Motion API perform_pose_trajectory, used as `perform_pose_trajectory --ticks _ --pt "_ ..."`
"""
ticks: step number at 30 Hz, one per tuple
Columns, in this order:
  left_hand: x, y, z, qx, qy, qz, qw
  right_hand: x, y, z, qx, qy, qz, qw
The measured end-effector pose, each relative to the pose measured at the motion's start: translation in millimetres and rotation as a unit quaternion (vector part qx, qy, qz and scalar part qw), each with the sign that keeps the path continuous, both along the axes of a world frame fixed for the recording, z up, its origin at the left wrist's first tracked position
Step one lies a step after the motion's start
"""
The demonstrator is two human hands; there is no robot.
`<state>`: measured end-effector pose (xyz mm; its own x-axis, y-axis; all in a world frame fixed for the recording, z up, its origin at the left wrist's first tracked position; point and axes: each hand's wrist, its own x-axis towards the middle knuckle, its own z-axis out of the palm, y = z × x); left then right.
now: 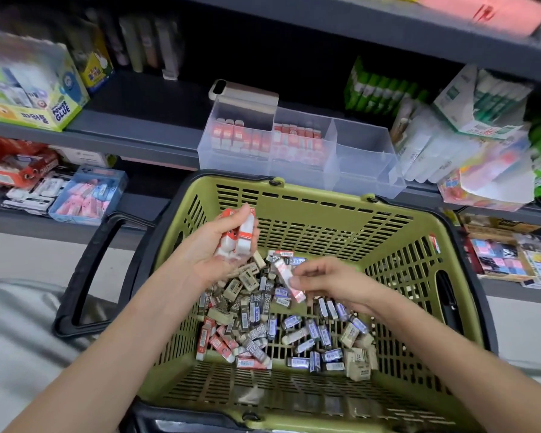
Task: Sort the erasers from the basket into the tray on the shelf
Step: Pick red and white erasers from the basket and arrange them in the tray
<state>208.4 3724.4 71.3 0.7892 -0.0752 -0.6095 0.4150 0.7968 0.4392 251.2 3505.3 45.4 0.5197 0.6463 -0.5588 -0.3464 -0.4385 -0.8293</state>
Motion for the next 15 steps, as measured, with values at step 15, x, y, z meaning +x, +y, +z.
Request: perform_pose_trajectory --ticks 15 --pt "74 53 41 0.239 -0.216 0.218 0.921 110 111 111 0.005 -0.272 -0.269 0.924"
